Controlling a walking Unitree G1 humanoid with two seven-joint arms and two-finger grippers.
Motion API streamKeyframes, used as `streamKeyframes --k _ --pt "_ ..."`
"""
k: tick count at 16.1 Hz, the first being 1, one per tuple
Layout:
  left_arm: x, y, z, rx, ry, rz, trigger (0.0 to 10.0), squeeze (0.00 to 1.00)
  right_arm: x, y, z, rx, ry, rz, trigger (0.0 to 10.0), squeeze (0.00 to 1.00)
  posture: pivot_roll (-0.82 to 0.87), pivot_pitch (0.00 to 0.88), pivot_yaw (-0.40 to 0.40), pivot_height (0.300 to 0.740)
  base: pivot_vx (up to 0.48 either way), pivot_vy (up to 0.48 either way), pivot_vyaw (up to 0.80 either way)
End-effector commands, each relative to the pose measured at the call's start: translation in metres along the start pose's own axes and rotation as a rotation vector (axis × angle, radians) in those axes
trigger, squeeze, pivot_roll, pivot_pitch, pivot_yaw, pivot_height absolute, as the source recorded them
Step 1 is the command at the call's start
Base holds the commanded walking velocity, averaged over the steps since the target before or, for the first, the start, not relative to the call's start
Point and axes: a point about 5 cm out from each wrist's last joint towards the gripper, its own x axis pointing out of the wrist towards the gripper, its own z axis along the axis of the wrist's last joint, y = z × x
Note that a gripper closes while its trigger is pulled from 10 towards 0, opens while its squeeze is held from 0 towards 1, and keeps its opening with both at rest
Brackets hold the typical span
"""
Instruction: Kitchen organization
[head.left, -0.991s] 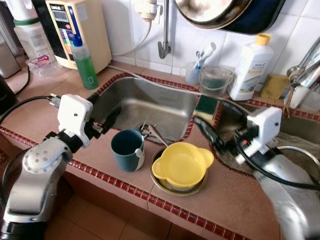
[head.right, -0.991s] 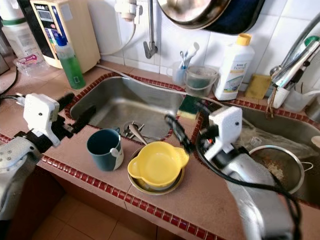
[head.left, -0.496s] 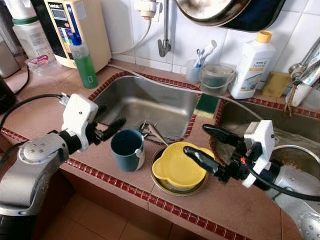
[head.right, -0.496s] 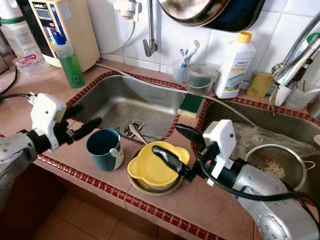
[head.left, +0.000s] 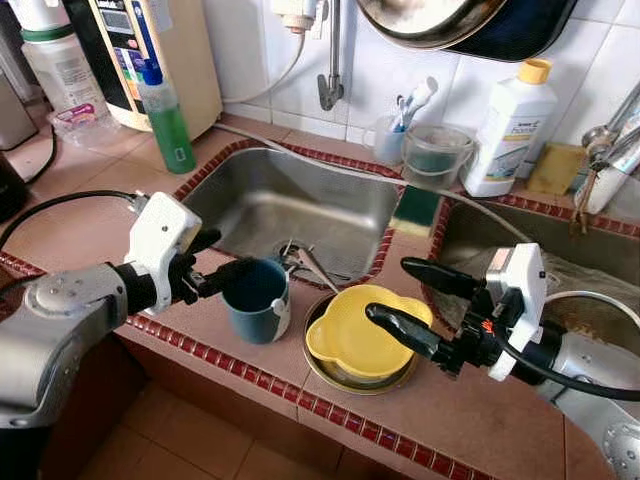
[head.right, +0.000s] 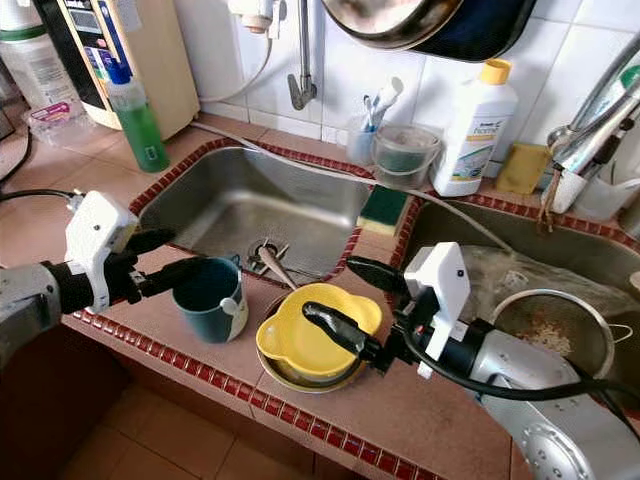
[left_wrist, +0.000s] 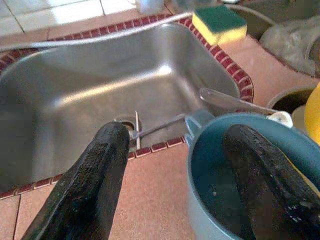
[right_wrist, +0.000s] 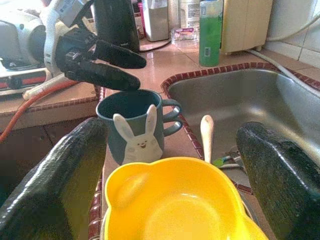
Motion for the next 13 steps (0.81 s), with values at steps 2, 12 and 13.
streamKeyframes --k 2,12,13 --pt "0.004 0.001 0.007 -0.006 0.014 0.015 10.0 0.0 0.0 0.003 0.006 -0.012 -0.008 0.022 10.0 0.0 -0.16 0.076 -0.002 0.74 0.0 0.0 0.0" --pt "0.005 0.006 0.011 -0.039 0.101 -0.021 10.0 0.0 0.001 0.002 0.004 0.0 -0.006 0.019 10.0 0.0 -0.16 0.061 0.007 0.74 0.0 0.0 0.0" --pt "0.004 0.005 0.011 -0.04 0.116 -0.028 10.0 0.0 0.002 0.002 0.004 0.002 -0.006 0.02 10.0 0.0 -0.16 0.06 0.007 0.74 0.0 0.0 0.0"
